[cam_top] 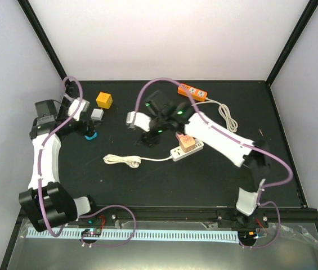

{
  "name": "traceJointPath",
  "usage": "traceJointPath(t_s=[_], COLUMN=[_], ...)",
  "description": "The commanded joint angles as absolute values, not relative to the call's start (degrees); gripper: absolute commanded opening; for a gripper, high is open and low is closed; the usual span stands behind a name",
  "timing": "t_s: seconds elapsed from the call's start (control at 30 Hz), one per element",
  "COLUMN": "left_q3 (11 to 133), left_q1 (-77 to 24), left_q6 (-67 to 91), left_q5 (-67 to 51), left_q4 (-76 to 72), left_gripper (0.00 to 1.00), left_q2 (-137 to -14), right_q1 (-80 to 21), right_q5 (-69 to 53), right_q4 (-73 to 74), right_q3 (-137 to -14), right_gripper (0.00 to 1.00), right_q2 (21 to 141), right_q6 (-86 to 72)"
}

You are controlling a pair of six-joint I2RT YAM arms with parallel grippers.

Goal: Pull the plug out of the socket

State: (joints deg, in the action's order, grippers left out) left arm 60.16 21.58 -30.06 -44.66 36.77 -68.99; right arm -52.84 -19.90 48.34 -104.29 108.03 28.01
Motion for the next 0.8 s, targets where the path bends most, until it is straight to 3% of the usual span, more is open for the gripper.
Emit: traceJointPath(t_s=[0.0, 0.33, 0.53, 0.77], left_q3=[62.47, 60.23, 61.32, 62.53], left_q1=[14.28, -7.90, -18.21, -28.84], left_q6=[-40.95, -46.00, -45.34, -43.89], left_q5=[-47.24, -30.52, -20.90, -5.49], left_q4=[44.48, 41.40, 39.48, 35.82], left_gripper=[0.99, 0.98, 0.90, 0.56], left_q2=[-72.07, -79.15, -85.62, -93.60], right_q1=[-45.96, -23.19, -13.87, -6.88], right_q5=[-22.91, -21.20, -18.89, -13.34], right_q4=[48.24, 52.09, 52.06, 47.02], right_q3=[-93.24, -73.36, -65.53, -58.01], right_gripper=[0.80, 0.80, 0.80, 0.73], right_q2=[98.49, 81.93, 78.34, 80.34], right_q6=[25.06, 26.10, 28.19, 28.77])
